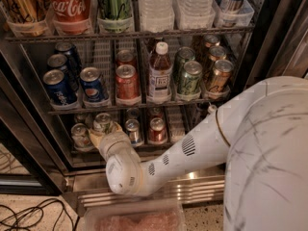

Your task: Pick 7up can from bottom shelf of fridge

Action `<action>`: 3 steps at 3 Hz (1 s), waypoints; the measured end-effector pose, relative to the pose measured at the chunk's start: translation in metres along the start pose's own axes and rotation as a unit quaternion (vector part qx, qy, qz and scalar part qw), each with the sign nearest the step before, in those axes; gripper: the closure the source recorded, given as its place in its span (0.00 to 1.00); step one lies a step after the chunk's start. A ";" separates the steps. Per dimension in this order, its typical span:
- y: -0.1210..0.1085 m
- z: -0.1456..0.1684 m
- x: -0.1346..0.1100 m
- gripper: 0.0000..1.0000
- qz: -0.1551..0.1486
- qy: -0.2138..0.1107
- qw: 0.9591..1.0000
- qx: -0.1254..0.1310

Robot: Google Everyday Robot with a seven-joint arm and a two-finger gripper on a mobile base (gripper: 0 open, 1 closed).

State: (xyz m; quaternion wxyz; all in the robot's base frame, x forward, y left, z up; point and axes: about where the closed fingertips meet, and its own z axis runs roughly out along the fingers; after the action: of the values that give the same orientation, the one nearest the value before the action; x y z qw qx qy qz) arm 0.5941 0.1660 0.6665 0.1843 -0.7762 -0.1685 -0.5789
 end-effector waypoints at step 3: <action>-0.016 -0.028 -0.004 1.00 0.024 -0.034 0.997 0.068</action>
Offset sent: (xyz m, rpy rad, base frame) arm -0.0247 0.0044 0.0024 0.0237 0.0725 0.1284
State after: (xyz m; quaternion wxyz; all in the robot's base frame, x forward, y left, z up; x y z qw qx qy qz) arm 0.5615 0.1662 0.6712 0.2445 -0.7850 -0.1948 -0.5348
